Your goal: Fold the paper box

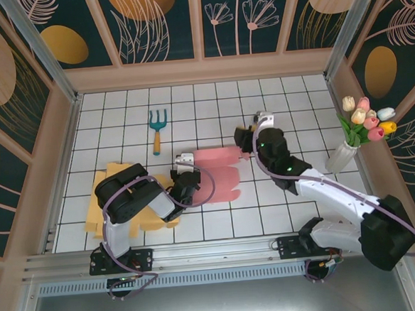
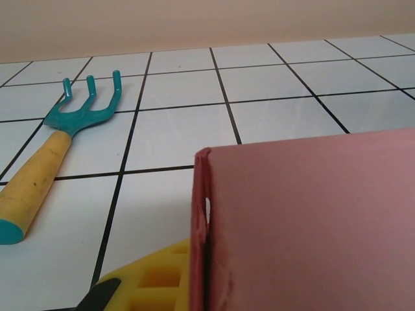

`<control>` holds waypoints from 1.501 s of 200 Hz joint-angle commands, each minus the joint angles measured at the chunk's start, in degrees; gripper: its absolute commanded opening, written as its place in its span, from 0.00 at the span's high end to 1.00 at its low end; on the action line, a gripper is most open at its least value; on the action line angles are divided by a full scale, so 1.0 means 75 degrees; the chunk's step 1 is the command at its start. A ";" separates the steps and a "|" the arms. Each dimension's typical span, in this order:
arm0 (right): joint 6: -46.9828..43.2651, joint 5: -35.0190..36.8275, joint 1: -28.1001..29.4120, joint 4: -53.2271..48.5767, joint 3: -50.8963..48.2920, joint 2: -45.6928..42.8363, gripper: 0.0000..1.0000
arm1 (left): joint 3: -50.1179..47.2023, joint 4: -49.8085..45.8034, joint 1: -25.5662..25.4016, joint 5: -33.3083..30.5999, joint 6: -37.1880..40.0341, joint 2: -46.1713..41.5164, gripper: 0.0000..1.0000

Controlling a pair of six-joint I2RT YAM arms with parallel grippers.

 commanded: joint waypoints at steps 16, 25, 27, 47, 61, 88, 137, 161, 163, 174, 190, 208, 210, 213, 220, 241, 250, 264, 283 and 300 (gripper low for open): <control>0.1342 -0.0138 0.0721 0.0507 -0.0121 0.0887 0.51 | -0.0213 -0.0254 0.0096 -0.0068 0.0145 0.0176 0.93; 0.1375 -0.0166 0.0821 0.0528 -0.0046 0.1096 0.51 | -0.0195 -0.0254 0.0100 -0.0049 0.0155 0.0184 0.93; 0.1384 -0.0168 0.0843 0.0528 -0.0037 0.1136 0.51 | -0.0190 -0.0254 0.0091 -0.0048 0.0161 0.0184 0.93; 0.1443 -0.0132 0.0970 0.0574 0.0087 0.1482 0.50 | -0.0109 -0.0344 0.0098 -0.0048 0.0176 0.0216 0.93; 0.1507 -0.0143 0.0983 0.0573 0.0128 0.1613 0.50 | -0.0089 -0.0372 0.0099 -0.0042 0.0179 0.0245 0.93; 0.1623 -0.0098 0.0992 0.0594 0.0079 0.1665 0.49 | -0.0130 -0.0337 0.0097 -0.0038 0.0179 0.0225 0.93; 0.1874 -0.0561 0.0994 0.1029 -0.0011 0.1930 0.48 | -0.0130 -0.0320 0.0092 -0.0005 0.0176 0.0217 0.93; 0.2129 -0.1008 0.0994 0.1397 -0.0108 0.2016 0.48 | -0.0142 -0.0307 0.0099 -0.0015 0.0192 0.0222 0.93; 0.2146 -0.1061 0.0989 0.1428 -0.0126 0.2016 0.48 | -0.0142 -0.0311 0.0094 -0.0013 0.0191 0.0232 0.93; 0.2266 -0.1227 0.0992 0.1615 -0.0205 0.2027 0.48 | -0.0130 -0.0306 0.0094 -0.0020 0.0197 0.0239 0.93; 0.2426 -0.1490 0.0994 0.2011 -0.0384 0.1986 0.48 | -0.0130 -0.0313 0.0095 -0.0001 0.0191 0.0238 0.94; 0.2710 -0.1787 0.0983 0.2740 -0.0695 0.1935 0.48 | -0.0142 -0.0313 0.0092 -0.0003 0.0191 0.0221 0.94; 0.2743 -0.1789 0.0983 0.2833 -0.0733 0.1926 0.48 | -0.0142 -0.0313 0.0089 -0.0004 0.0191 0.0217 0.94; 0.2786 -0.1967 0.0983 0.2925 -0.0772 0.1923 0.48 | -0.0151 -0.0313 0.0091 -0.0003 0.0191 0.0223 0.94; 0.2882 -0.2029 0.0983 0.3053 -0.0829 0.1911 0.49 | -0.0154 -0.0312 0.0090 -0.0004 0.0179 0.0227 0.94; 0.2835 -0.1864 0.0983 0.2947 -0.0853 0.1908 0.49 | -0.0142 -0.0313 0.0096 -0.0013 0.0179 0.0226 0.93; 0.2765 -0.1701 0.0972 0.2862 -0.0902 0.1888 0.49 | -0.0145 -0.0313 0.0099 -0.0013 0.0184 0.0216 0.93; 0.2698 -0.1521 0.0931 0.2878 -0.1093 0.1824 0.49 | -0.0154 -0.0310 0.0094 -0.0013 0.0168 0.0219 0.94; 0.2619 -0.1347 0.0838 0.2928 -0.1411 0.1684 0.49 | -0.0148 -0.0310 0.0098 -0.0014 0.0176 0.0216 0.94; 0.2567 -0.1404 0.0672 0.3010 -0.1697 0.1579 0.48 | -0.0142 -0.0310 0.0092 -0.0013 0.0179 0.0238 0.94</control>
